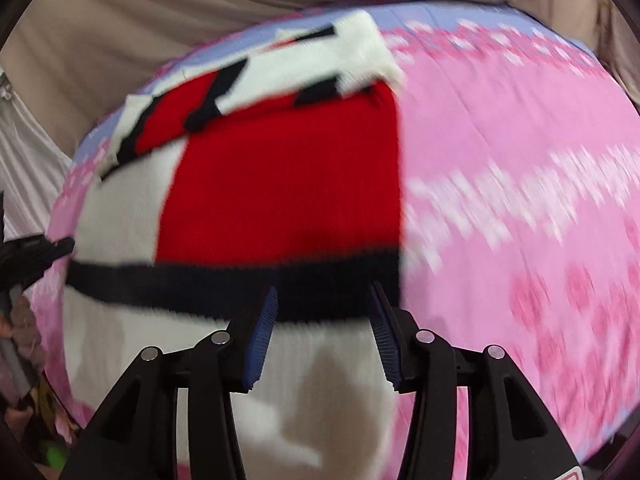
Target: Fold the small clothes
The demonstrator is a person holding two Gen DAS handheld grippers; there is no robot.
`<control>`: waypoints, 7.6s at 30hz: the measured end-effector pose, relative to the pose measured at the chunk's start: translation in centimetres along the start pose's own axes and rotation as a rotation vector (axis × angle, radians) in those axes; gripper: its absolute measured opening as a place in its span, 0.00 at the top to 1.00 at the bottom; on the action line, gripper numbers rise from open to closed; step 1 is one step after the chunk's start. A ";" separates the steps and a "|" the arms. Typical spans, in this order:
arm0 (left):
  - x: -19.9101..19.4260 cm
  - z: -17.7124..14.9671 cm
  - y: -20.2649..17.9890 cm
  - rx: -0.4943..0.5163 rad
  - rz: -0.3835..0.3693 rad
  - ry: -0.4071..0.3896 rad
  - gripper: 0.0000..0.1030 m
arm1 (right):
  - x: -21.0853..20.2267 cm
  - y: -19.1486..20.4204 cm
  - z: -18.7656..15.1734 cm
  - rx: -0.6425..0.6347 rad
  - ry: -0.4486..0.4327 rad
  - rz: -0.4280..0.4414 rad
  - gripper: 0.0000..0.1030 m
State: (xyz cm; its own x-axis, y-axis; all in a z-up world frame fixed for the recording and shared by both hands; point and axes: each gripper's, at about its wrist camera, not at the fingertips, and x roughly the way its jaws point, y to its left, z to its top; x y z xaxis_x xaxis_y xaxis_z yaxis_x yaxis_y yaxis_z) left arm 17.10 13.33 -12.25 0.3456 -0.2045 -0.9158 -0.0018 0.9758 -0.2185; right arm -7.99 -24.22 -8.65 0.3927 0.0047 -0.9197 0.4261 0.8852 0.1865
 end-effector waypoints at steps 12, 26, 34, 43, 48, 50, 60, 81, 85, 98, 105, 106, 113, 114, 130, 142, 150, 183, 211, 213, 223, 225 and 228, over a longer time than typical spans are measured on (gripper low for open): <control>-4.8 -10.1 3.9 -0.107 0.054 -0.020 0.65 | -2.0 -3.0 -8.7 0.036 0.101 0.135 0.47; -3.0 -10.5 4.8 -0.222 -0.138 0.040 0.90 | -1.5 -2.8 -8.5 0.085 0.085 0.286 0.94; -9.4 -12.6 3.6 -0.175 -0.235 0.055 0.91 | -8.3 -4.1 -8.0 0.033 -0.002 0.235 0.94; -11.4 -18.8 3.2 -0.112 -0.201 0.236 0.91 | -11.4 -5.2 -12.8 -0.081 0.154 0.190 0.94; -15.1 -20.0 2.7 -0.065 -0.176 0.260 0.91 | -14.0 -4.5 -14.0 -0.127 0.217 0.241 0.94; -17.0 -19.8 1.8 -0.046 -0.181 0.224 0.91 | -15.2 -4.5 -12.9 -0.114 0.182 0.263 0.94; -16.4 -6.0 -4.4 -0.025 -0.271 -0.206 0.91 | -14.1 -5.4 1.5 0.128 -0.277 0.357 0.94; 3.6 12.7 -13.0 0.005 -0.077 -0.166 0.90 | 4.1 -2.4 22.1 0.181 -0.213 0.190 0.94; 5.8 13.5 -13.4 0.009 -0.055 -0.145 0.88 | 6.1 -2.8 22.8 0.202 -0.199 0.175 0.94; -0.5 12.5 -9.8 -0.024 -0.051 -0.274 0.52 | -0.9 -5.2 18.7 0.254 -0.335 0.204 0.42; -0.8 3.3 -2.7 -0.123 -0.063 -0.082 0.45 | 0.0 -7.6 7.4 0.234 -0.106 0.165 0.42; -0.5 2.2 -2.3 -0.137 -0.066 -0.060 0.45 | 0.6 -7.9 6.5 0.260 -0.083 0.185 0.42; 1.2 -2.5 -2.0 -0.219 -0.071 -0.003 0.37 | 3.3 -5.8 5.9 0.225 -0.052 0.245 0.33; 1.3 -2.6 -2.1 -0.216 -0.067 -0.009 0.35 | 3.5 -5.5 6.1 0.215 -0.051 0.246 0.33; -5.5 -6.2 1.3 -0.203 -0.214 0.142 0.90 | -5.7 -7.2 1.2 0.130 -0.001 0.196 0.89; -11.4 -6.5 -1.5 -0.041 -0.023 -0.111 0.60 | -7.8 -9.6 -0.4 0.183 -0.116 0.096 0.51; -2.3 1.4 -8.9 0.085 -0.031 -0.089 0.42 | -0.3 -6.0 7.5 0.087 -0.120 0.041 0.45; -2.2 2.9 -10.2 0.144 0.018 -0.144 0.65 | -4.0 -0.1 7.0 -0.073 -0.172 0.075 0.86; -1.1 -6.5 -13.3 0.281 0.151 -0.018 0.58 | -1.3 -0.3 1.6 -0.065 -0.041 0.065 0.93; -1.3 -6.5 -11.7 0.237 0.153 -0.024 0.54 | -3.1 1.9 1.8 -0.116 -0.067 0.140 0.93; -1.3 -6.0 -8.4 0.178 0.141 -0.040 0.54 | 3.4 10.6 3.5 -0.270 0.068 0.179 0.95; -2.2 -5.9 -7.8 0.170 0.119 -0.059 0.54 | 1.6 11.8 4.0 -0.273 0.023 0.224 0.92; -2.3 -5.8 -6.3 0.145 0.125 -0.057 0.54 | 2.5 14.9 4.2 -0.342 0.039 0.234 0.92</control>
State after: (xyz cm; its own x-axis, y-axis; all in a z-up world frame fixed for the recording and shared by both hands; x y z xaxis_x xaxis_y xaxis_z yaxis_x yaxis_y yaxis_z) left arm 10.91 7.21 -10.73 0.4038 -0.0802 -0.9113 0.0861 0.9951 -0.0494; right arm 2.73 -12.94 -6.69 0.4128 0.2361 -0.8797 0.0308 0.9616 0.2726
